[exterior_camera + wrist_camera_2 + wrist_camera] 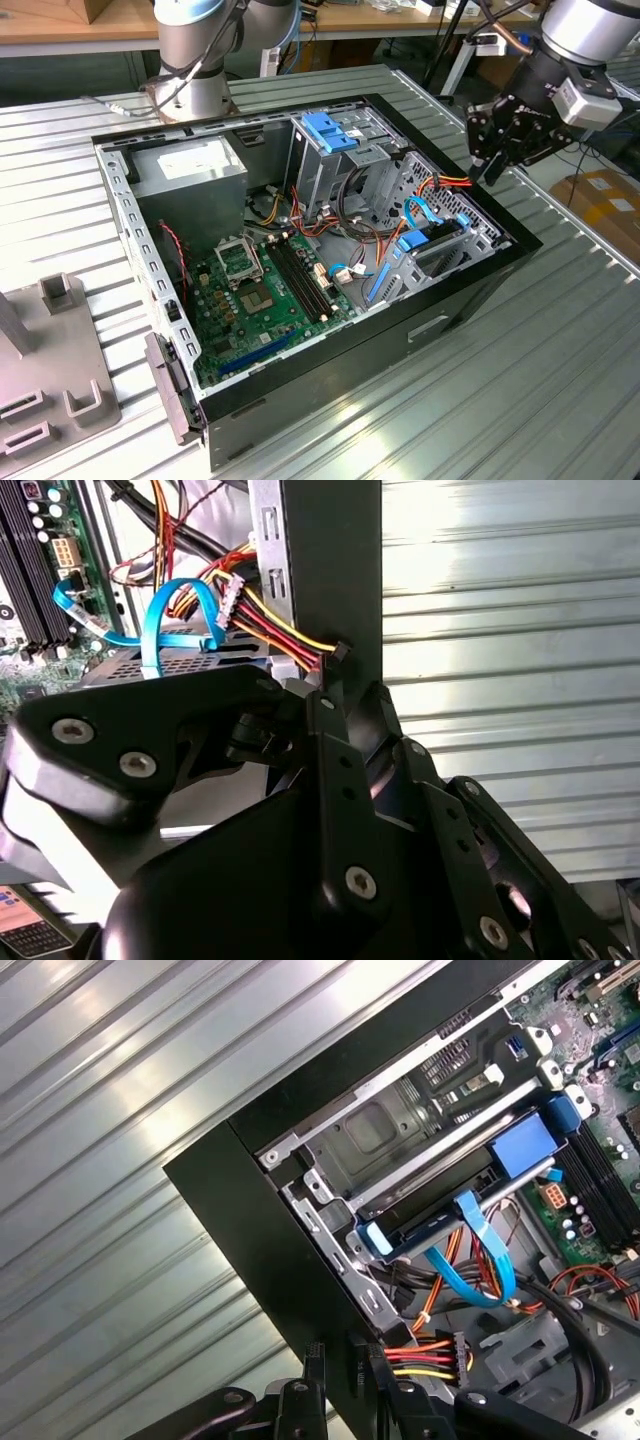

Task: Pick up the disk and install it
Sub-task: 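Insert the second disk wire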

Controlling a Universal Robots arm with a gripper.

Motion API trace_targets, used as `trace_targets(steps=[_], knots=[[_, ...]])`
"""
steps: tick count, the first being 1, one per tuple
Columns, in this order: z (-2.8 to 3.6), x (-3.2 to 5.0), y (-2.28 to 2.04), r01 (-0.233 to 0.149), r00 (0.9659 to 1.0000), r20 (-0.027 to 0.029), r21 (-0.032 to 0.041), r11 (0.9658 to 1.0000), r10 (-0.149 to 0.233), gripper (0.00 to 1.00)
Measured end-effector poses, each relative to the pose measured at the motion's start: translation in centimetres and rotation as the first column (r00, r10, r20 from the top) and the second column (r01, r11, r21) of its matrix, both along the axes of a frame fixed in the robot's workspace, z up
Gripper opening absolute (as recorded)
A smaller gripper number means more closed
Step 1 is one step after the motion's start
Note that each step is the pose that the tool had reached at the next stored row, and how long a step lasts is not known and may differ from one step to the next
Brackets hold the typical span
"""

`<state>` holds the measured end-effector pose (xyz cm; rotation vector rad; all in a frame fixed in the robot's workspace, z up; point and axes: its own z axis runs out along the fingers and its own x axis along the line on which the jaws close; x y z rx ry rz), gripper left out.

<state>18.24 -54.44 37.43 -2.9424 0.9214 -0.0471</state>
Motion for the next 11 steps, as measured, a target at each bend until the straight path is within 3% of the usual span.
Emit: trace_targets(steps=[6,8,11], knots=[[-0.04,-0.71,0.0,0.0,1.0,0.0086,0.0006,1.0,0.0,0.3],[-0.32,-0.78,0.0,0.0,0.9999,0.016,0.0004,1.0,0.0,0.3],[-0.33,-0.79,0.0,0.0,0.9999,0.0162,0.0004,1.0,0.0,0.3]])
